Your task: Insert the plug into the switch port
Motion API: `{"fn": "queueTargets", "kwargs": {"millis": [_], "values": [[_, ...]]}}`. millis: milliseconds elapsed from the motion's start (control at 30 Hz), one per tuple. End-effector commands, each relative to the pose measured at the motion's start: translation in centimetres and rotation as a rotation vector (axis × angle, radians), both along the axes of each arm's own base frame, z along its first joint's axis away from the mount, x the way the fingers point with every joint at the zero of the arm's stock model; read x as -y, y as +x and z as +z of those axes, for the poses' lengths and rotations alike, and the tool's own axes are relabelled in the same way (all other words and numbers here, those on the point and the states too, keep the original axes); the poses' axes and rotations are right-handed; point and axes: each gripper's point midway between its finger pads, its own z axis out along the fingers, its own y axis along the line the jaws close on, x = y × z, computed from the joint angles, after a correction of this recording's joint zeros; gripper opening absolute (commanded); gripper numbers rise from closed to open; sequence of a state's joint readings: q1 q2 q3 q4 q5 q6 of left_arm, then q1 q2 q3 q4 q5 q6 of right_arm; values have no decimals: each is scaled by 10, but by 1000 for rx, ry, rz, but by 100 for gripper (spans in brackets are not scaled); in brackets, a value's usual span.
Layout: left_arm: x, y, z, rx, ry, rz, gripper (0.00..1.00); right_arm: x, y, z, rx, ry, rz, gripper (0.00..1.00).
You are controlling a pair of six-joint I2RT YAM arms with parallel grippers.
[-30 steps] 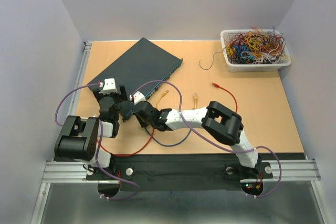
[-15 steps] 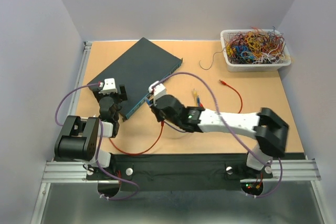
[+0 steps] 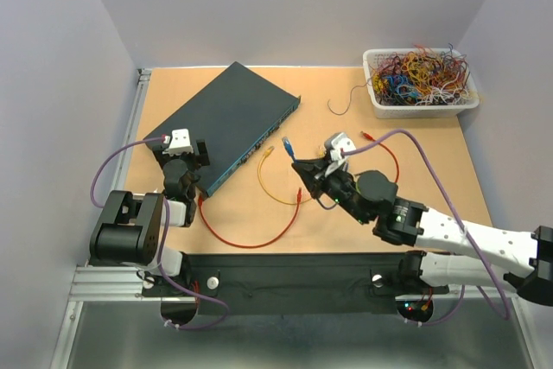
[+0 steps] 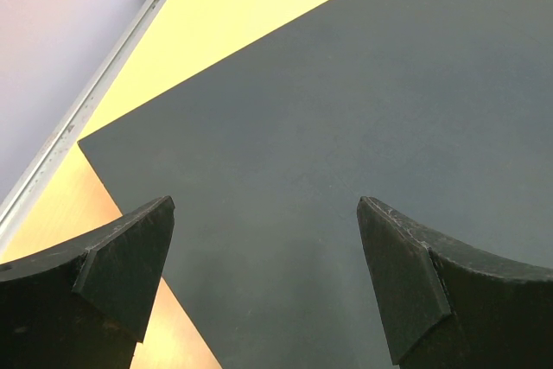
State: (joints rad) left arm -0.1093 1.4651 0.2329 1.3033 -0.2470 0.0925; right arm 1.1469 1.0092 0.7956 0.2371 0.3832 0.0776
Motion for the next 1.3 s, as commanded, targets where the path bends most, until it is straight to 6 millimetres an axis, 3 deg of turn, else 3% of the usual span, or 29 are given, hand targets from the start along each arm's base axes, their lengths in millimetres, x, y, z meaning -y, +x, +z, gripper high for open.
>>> {"fn": "queueTargets", "kwargs": {"millis": [0, 367, 633, 700, 733, 767, 800, 833, 933, 1100, 1167, 1267], "values": [[-3, 4, 67, 273, -27, 13, 99, 0, -22, 17, 112, 67, 127, 1], [-3, 4, 67, 272, -27, 13, 99, 0, -65, 12, 177, 53, 355, 0], [-3, 4, 67, 274, -29, 13, 99, -14, -85, -11, 122, 5, 494, 1], [-3, 4, 67, 272, -27, 13, 99, -22, -83, -23, 70, -13, 497, 1], [-3, 4, 66, 270, -27, 13, 99, -22, -72, -33, 43, -43, 445, 0], [-3, 4, 66, 270, -27, 13, 99, -22, -48, -52, -7, -112, 320, 0], [-3, 4, 66, 270, -27, 13, 99, -23, -48, -45, 0, -99, 319, 1], [-3, 4, 68, 275, -27, 13, 99, -19, -27, -70, -46, -181, 202, 0], [-3, 4, 67, 272, -26, 11, 99, -8, 10, -106, -119, -302, -31, 0], [-3, 4, 67, 272, -28, 13, 99, 29, 56, -131, -166, -373, -363, 0], [-3, 4, 67, 272, -26, 11, 99, 43, 79, -135, -234, -322, -405, 0], [-3, 4, 67, 272, -26, 11, 99, 48, 90, -134, -291, -259, -372, 0]]}}
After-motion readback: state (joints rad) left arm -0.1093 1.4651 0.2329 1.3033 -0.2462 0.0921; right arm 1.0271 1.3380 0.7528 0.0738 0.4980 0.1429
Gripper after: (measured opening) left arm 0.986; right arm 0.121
